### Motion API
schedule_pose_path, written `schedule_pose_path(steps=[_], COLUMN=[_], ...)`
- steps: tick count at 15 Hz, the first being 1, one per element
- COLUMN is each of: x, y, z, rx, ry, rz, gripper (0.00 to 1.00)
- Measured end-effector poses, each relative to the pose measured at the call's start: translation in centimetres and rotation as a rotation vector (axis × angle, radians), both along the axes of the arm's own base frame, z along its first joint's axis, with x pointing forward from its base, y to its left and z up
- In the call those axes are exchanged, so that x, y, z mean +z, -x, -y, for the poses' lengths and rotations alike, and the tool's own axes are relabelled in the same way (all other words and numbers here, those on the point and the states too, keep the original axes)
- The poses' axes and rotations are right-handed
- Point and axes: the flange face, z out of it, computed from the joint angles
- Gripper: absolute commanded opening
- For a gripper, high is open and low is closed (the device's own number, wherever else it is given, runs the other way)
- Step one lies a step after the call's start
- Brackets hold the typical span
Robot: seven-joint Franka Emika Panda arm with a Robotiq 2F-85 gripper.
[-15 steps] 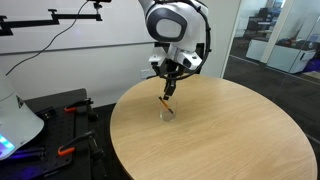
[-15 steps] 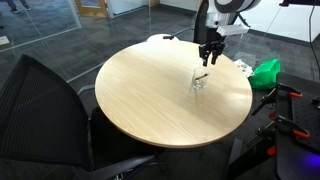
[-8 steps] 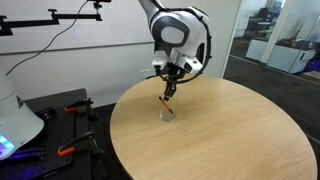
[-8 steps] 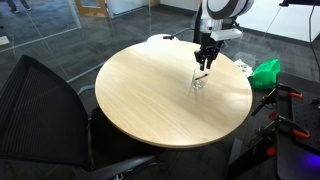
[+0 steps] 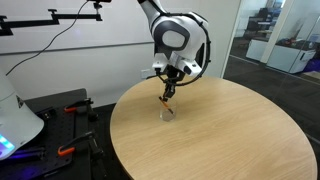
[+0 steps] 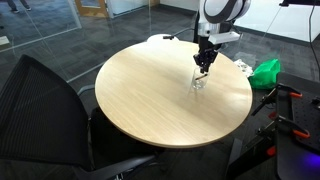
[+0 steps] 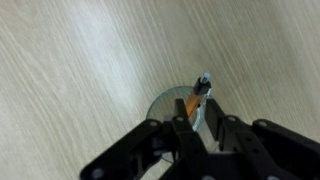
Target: Remove the orange pen from the glass
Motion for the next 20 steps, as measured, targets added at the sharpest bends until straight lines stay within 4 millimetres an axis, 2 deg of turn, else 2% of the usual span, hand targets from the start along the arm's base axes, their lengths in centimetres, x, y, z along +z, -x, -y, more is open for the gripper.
schedule_pose_path(steps=[10, 15, 16, 17, 19, 20], x=[-1.0, -1.5, -1.6, -1.7, -1.7, -1.7], y=[0.4, 0.7, 0.7, 0.8, 0.7, 0.7], z=[-0.5, -0.5, -0.5, -0.5, -0.5, -0.5], rx=[0.008, 0.008, 0.007, 0.005, -0.005, -0.006], ry=[-0.008, -0.012, -0.012, -0.012, -0.010, -0.010], rz=[-0.035, -0.051, -0.054, -0.056, -0.061, -0.061], gripper=[0.29, 0.25, 0.24, 0.05, 0.04, 0.00])
